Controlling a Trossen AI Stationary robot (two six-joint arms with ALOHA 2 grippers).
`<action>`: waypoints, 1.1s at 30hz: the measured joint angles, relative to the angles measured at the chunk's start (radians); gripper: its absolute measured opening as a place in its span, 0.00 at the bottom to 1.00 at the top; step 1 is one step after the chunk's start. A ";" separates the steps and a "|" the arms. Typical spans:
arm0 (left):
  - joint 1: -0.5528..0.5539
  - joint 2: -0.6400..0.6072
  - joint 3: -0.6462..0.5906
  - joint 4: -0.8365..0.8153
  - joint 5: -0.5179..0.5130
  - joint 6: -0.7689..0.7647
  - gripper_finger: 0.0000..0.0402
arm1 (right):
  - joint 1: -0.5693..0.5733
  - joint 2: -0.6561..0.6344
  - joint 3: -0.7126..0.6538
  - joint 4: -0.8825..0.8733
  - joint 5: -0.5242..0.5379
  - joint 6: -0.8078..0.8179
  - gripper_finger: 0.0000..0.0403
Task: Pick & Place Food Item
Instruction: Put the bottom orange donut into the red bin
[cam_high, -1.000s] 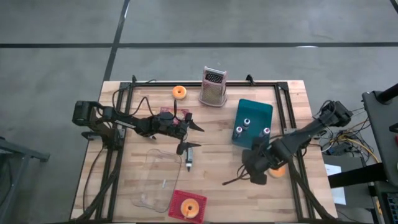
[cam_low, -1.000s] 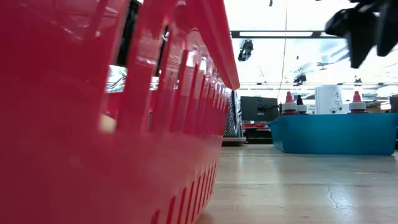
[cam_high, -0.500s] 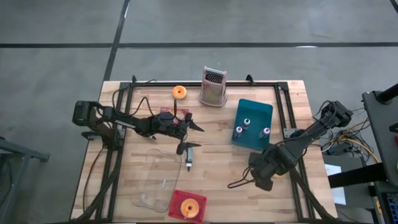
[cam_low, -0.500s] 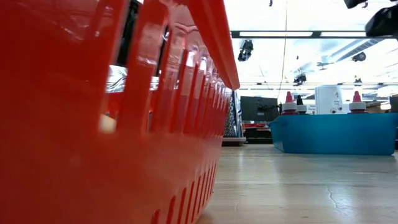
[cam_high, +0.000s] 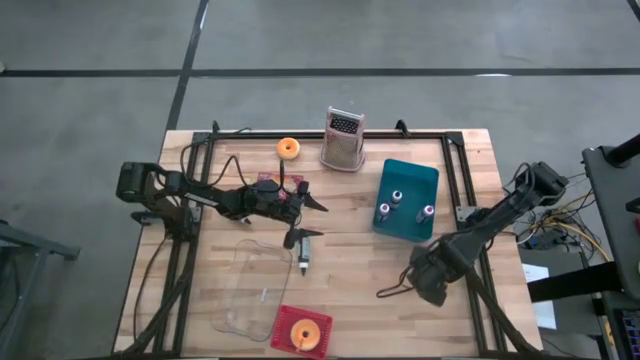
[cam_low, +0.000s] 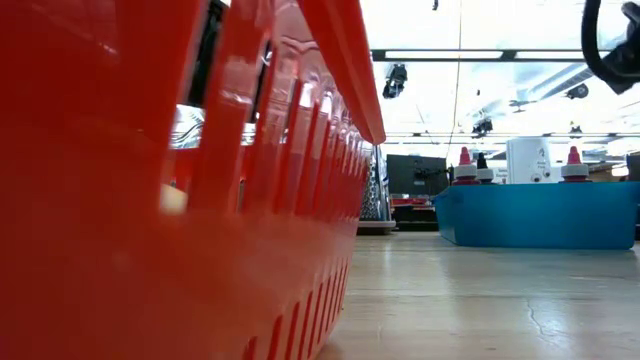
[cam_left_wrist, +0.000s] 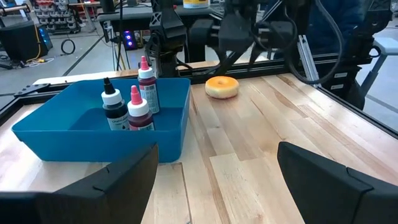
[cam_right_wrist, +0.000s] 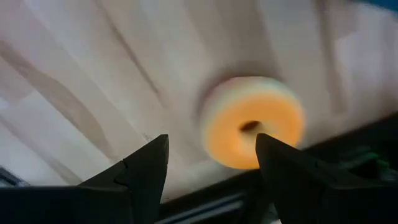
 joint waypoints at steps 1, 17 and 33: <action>0.000 0.000 0.000 0.000 0.000 0.000 0.83 | 0.001 -0.002 -0.015 0.029 -0.007 0.006 0.58; 0.000 0.000 0.000 0.000 0.000 0.000 0.83 | 0.002 -0.019 -0.203 0.200 -0.078 0.082 0.58; 0.000 0.000 0.000 0.000 -0.003 0.000 0.83 | 0.003 -0.022 -0.302 0.376 -0.041 0.162 0.39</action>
